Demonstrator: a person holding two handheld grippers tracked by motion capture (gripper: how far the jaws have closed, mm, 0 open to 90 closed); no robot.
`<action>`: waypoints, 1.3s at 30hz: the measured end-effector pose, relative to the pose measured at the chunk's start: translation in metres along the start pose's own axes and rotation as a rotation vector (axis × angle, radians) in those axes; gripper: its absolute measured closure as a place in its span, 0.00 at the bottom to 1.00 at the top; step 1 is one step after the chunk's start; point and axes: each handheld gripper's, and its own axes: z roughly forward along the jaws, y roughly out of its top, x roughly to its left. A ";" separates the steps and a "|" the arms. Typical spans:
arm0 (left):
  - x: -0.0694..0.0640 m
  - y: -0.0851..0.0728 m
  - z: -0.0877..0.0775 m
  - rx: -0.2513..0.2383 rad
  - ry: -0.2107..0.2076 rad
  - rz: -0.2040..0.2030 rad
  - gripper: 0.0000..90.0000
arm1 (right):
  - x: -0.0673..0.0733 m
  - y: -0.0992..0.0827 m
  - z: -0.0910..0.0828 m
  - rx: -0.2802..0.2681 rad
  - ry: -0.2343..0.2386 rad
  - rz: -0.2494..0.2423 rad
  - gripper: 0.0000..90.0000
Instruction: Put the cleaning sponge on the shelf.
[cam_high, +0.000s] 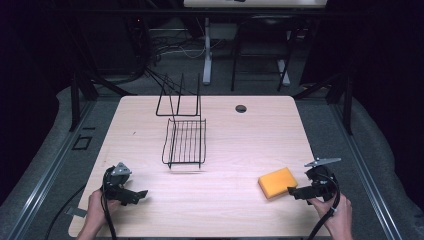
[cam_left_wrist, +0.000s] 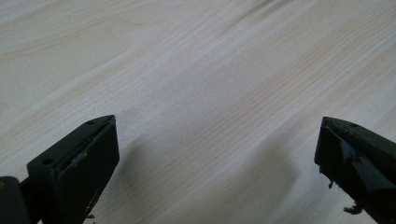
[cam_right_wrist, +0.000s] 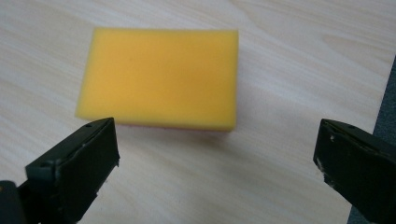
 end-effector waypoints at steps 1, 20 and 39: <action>0.000 0.000 0.000 0.002 0.001 0.003 0.00 | -0.001 0.003 0.001 -0.001 0.004 0.002 0.00; 0.000 -0.001 0.002 0.017 -0.010 0.006 0.00 | 0.003 0.030 0.029 0.029 0.037 0.007 0.07; -0.002 0.001 0.002 0.019 -0.007 0.022 0.00 | -0.021 0.018 0.028 0.020 0.040 0.086 0.42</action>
